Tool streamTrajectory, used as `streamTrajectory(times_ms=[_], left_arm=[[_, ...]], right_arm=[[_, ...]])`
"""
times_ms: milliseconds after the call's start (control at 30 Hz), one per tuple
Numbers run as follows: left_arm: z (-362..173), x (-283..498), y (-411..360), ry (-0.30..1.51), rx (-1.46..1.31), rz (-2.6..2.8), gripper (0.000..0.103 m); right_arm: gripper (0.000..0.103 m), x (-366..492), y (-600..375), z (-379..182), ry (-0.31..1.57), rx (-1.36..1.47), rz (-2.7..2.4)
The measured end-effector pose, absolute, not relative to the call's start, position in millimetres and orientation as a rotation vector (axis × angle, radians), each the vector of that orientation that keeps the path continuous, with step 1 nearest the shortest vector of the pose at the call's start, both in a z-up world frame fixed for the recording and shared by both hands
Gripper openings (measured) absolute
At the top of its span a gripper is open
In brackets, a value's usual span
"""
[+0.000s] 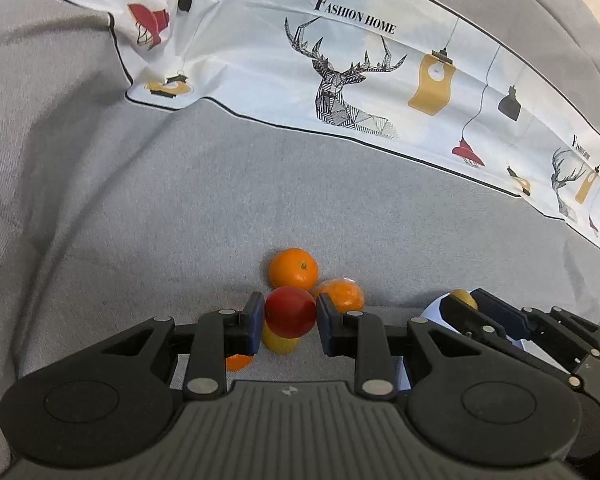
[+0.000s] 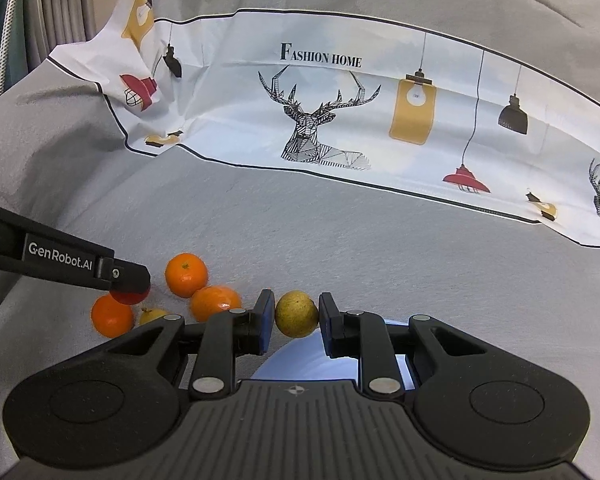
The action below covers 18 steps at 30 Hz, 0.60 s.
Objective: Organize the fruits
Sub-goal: 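Lift the red tomato and yellow fruit and carry them toward the blue plate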
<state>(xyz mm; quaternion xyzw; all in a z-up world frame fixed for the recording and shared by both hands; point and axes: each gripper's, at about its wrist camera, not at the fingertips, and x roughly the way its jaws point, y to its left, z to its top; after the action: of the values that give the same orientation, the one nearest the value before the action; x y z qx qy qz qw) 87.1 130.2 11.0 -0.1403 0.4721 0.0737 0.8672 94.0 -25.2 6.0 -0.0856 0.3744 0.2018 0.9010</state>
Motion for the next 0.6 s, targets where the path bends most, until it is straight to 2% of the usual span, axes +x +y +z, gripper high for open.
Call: streamTrajectory(times_ms=[600], left_arm=[[20,92,91,0.908,-0.148,0.107,0.031]], right_arm=[[0.025,91,-73,22,0.727,-0.132,0.338]])
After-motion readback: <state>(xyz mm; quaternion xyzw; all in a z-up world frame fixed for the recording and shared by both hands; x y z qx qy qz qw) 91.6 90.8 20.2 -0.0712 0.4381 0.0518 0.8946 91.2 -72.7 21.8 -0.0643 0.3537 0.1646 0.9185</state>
